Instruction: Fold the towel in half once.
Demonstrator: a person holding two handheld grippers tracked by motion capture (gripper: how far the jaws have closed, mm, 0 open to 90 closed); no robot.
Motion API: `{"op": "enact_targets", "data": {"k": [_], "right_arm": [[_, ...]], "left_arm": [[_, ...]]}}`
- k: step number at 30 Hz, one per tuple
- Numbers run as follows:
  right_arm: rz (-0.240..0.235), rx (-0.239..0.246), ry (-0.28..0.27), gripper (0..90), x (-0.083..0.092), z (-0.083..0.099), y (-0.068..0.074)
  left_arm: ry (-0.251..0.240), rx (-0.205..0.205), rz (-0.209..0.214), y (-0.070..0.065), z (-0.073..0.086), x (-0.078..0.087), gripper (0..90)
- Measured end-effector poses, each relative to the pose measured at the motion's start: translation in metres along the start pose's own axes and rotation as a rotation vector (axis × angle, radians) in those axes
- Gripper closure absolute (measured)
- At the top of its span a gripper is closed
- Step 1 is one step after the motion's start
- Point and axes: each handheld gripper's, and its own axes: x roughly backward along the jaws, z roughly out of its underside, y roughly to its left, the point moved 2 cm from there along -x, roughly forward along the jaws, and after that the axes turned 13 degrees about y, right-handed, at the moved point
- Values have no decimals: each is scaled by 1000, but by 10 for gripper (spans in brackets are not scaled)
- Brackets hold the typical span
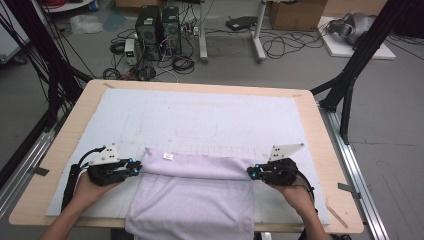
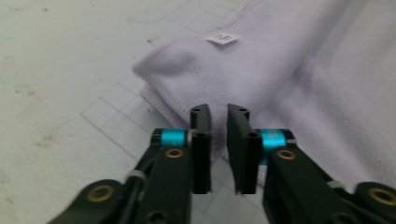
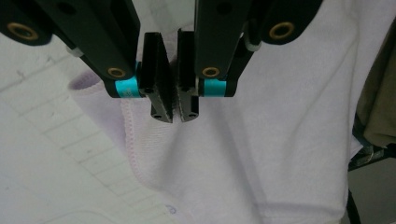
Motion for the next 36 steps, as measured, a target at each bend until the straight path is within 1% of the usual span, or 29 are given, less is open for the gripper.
{"op": "enact_targets", "data": {"k": [1,3,4,7,8,11,14,16,17,18,19,20,21,22,23,24,26,28,30,32,33,36], "right_arm": [[5,-9,-1,753,1,2,1],[-5,-10,-20,693,4,1,2],[4,-10,-29,659,6,-1,2],[8,-19,-54,574,7,-10,-1],[16,-23,-52,566,5,-13,-3],[5,-28,-34,538,-4,-18,-8],[-8,-27,-10,532,-14,-22,-11],[-10,-30,10,526,-20,-23,-12],[-14,-35,24,526,-25,-23,-14],[-13,-40,39,531,-29,-24,-16],[-13,-40,49,567,-32,-24,-17],[-14,-34,64,628,-36,-25,-18],[-11,-28,73,664,-37,-25,-18],[-15,-23,84,724,-39,-26,-18],[-28,-18,88,778,-41,-26,-17],[-29,-4,95,818,-41,-26,-17],[-36,-5,82,841,-39,-27,-15],[-38,6,60,848,-34,-29,-14],[-38,8,38,851,-28,-30,-11],[-36,18,14,852,-19,-32,-7],[-34,23,-4,852,-15,-33,-4],[-34,52,-30,853,-3,-35,9]], "left_arm": [[3,7,4,1,0,1,682],[1,28,15,4,-3,1,595],[0,33,18,6,-5,1,569],[0,48,19,12,-16,-2,502],[2,57,18,14,-19,-5,481],[7,71,14,23,-29,-14,460],[18,87,19,27,-35,-23,453],[40,82,15,28,-35,-29,467],[55,83,13,29,-34,-32,498],[76,75,18,29,-33,-34,553],[94,60,28,28,-32,-36,639],[95,56,33,28,-31,-37,720],[97,46,40,27,-31,-37,761],[101,38,38,25,-31,-37,811],[99,30,32,24,-31,-36,819],[94,28,29,23,-31,-35,827],[80,21,26,22,-32,-30,835],[68,20,12,22,-32,-24,835],[42,21,0,21,-32,-18,834],[20,23,-4,19,-32,-11,832],[10,20,-6,16,-31,-7,833],[-15,9,-11,7,-29,5,833]]}}
